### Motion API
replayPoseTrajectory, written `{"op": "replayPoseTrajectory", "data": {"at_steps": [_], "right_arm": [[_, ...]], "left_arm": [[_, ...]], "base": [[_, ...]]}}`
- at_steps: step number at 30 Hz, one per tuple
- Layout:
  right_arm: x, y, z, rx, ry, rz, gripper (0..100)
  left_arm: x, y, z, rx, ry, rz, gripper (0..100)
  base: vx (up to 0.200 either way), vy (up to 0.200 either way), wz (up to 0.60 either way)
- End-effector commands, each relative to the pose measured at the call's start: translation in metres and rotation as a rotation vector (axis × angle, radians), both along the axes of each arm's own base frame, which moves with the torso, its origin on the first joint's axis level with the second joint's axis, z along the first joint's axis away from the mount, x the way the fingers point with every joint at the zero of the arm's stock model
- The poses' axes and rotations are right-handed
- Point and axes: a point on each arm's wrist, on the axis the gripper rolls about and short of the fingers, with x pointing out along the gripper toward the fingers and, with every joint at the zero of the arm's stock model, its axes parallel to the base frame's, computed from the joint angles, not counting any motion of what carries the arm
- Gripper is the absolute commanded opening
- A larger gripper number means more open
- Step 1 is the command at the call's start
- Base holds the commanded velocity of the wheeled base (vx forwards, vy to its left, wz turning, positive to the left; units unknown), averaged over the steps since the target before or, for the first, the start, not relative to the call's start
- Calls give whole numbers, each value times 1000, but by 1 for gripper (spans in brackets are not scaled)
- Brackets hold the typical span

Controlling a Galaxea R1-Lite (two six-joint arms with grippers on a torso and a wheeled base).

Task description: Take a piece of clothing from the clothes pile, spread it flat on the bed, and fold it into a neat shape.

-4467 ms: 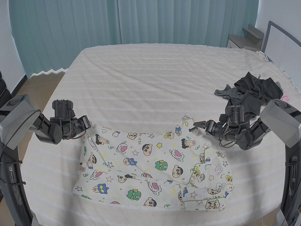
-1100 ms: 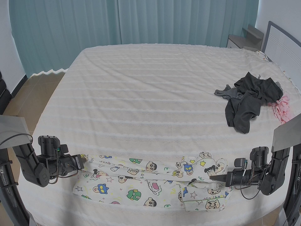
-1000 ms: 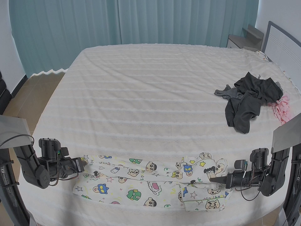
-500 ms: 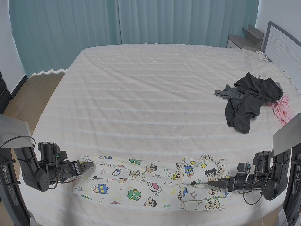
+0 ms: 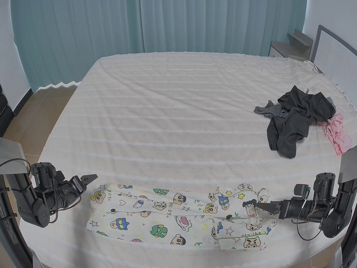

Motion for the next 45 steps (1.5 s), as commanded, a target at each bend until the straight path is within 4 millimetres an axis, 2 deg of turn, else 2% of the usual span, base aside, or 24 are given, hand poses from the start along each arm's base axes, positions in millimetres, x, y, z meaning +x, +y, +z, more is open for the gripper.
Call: {"op": "replayPoseTrajectory", "data": {"at_steps": [1,2,4,8,15,23,30,31,37,45], "right_arm": [[-7,5,20,-1,-68,-75,100],[-7,5,20,-1,-68,-75,100],[-10,8,36,22,-119,-172,100],[-16,9,56,42,-203,-294,100],[-21,2,73,5,-302,-553,100],[-24,1,78,34,-318,-588,100],[-23,1,77,35,-309,-586,100],[-23,2,77,35,-309,-585,100],[-27,10,77,62,-284,-550,100],[-29,11,78,65,-282,-543,100]], "left_arm": [[2,2,13,-24,-50,-6,100],[2,2,13,-24,-50,-6,100],[5,-3,9,-26,-35,-24,100],[9,-10,-3,-31,27,-52,100],[7,-25,-10,-34,60,-107,100],[6,-34,-22,-7,102,-157,100],[7,-35,-22,-4,98,-158,100],[7,-35,-22,-4,98,-158,0],[9,-29,-24,2,100,-134,0],[9,-18,-21,50,70,-122,0]], "base": [[0,0,0],[0,0,0],[0,0,0],[0,0,0],[0,0,0],[0,0,0],[0,0,0],[0,0,0],[0,0,0],[0,0,0]]}}
